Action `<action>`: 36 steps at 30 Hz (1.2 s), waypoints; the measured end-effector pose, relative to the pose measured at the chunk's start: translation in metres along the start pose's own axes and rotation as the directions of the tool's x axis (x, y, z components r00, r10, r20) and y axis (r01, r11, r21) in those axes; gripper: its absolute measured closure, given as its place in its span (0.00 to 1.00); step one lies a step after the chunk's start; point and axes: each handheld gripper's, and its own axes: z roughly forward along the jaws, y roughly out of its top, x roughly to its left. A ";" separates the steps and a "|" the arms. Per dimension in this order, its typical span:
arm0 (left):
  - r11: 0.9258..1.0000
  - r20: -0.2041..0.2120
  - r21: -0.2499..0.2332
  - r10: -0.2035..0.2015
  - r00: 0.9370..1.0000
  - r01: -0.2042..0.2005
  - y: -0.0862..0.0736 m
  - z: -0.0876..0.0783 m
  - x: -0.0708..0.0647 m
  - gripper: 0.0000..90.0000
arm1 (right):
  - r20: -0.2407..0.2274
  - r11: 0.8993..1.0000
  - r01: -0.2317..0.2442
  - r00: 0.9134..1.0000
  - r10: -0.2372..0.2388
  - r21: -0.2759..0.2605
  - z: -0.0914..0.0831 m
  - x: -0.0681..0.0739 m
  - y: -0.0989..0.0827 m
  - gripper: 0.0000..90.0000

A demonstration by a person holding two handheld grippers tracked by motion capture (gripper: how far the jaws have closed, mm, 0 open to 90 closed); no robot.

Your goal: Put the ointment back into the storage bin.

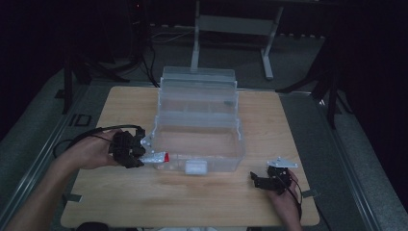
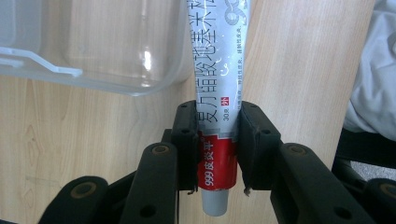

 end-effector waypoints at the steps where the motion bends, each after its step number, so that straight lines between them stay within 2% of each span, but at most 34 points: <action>1: 1.000 -0.001 0.004 0.002 1.000 -0.002 0.001 -0.001 0.001 0.79 | 0.000 1.000 0.000 1.000 0.000 0.000 0.000 0.000 0.000 0.14; 16: 1.000 0.012 0.012 -0.008 1.000 0.008 0.009 -0.009 0.019 0.79 | 0.000 1.000 0.000 1.000 0.000 0.000 0.000 0.000 0.000 0.14; 36: 1.000 0.010 0.001 -0.003 1.000 0.003 0.016 -0.012 0.031 0.79 | 0.000 1.000 0.001 1.000 -0.001 -0.001 0.000 0.000 0.000 0.14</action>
